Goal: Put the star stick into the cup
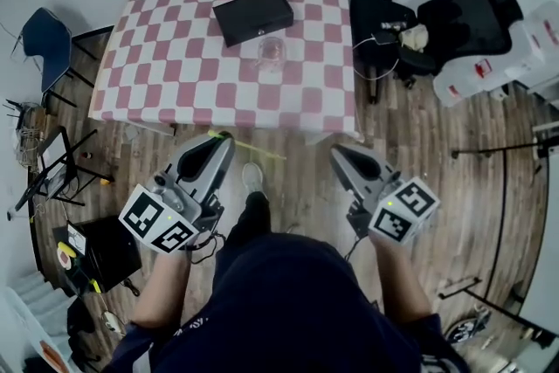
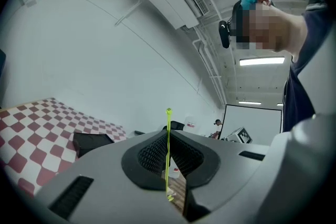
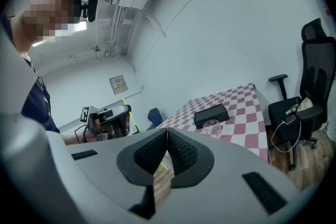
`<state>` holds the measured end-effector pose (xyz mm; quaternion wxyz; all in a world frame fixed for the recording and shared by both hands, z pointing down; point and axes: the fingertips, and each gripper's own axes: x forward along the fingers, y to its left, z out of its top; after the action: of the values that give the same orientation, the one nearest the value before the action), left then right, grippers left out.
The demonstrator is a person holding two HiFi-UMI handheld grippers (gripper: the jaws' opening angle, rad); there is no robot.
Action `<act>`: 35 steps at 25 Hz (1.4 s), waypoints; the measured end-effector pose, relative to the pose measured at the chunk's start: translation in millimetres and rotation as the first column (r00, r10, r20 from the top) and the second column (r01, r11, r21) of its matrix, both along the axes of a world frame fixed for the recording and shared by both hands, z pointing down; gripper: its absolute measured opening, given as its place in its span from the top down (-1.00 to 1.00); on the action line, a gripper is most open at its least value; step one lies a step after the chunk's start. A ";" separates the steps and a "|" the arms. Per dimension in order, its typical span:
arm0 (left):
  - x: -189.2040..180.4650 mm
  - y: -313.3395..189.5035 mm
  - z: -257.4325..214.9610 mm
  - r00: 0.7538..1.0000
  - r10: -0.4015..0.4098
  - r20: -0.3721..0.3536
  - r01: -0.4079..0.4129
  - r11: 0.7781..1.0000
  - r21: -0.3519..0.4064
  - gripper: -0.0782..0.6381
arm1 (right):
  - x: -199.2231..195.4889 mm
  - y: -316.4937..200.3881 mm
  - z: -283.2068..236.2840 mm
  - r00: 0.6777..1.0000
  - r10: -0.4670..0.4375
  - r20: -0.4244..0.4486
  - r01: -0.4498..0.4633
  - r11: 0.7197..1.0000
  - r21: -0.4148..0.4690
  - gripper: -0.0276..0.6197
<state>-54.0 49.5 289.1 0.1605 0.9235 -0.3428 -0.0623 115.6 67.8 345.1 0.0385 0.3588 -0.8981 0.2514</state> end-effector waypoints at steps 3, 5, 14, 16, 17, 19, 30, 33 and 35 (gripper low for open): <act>-14.8 -47.7 8.5 1.000 0.014 -0.004 -0.014 1.000 -0.021 0.67 | -18.0 -39.8 7.6 1.000 0.004 -0.012 -0.004 1.000 -0.026 0.86; -22.5 -75.3 13.6 1.000 0.027 -0.008 -0.027 0.999 -0.037 0.67 | -27.8 -63.0 11.3 1.000 0.011 -0.022 -0.012 0.999 -0.046 0.86; -57.5 -171.1 28.1 0.997 0.072 -0.041 -0.075 0.994 -0.084 0.68 | -59.3 -149.9 20.0 0.996 0.059 -0.066 -0.066 0.992 -0.105 0.86; -66.0 -189.4 29.4 0.996 0.080 -0.046 -0.084 0.993 -0.086 0.68 | -65.1 -166.0 21.3 0.995 0.064 -0.082 -0.073 0.991 -0.110 0.86; -70.2 -198.0 29.9 0.995 0.083 -0.049 -0.087 0.992 -0.087 0.68 | -67.4 -173.0 21.8 0.994 0.067 -0.089 -0.077 0.991 -0.111 0.86; -77.3 -213.7 30.5 0.995 0.087 -0.055 -0.091 0.992 -0.088 0.68 | -70.8 -185.3 21.5 0.992 0.076 -0.099 -0.087 0.990 -0.111 0.86; -78.1 -270.1 43.2 0.996 0.038 -0.085 -0.049 0.991 -0.122 0.68 | -68.6 -229.9 28.9 0.993 0.070 -0.100 -0.082 0.988 -0.127 0.86; -72.7 -282.2 50.6 0.998 -0.001 -0.069 -0.009 0.991 -0.135 0.68 | -62.3 -240.0 34.9 0.995 0.044 -0.085 -0.056 0.989 -0.135 0.86; -70.0 -290.2 57.9 0.997 -0.037 -0.061 0.027 0.988 -0.154 0.68 | -58.8 -245.6 40.0 0.997 0.020 -0.069 -0.030 0.989 -0.143 0.86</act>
<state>-123.9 -240.8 347.0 0.2408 0.9003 -0.3562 -0.0680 56.8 -177.8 385.1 0.0916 0.3747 -0.8712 0.3037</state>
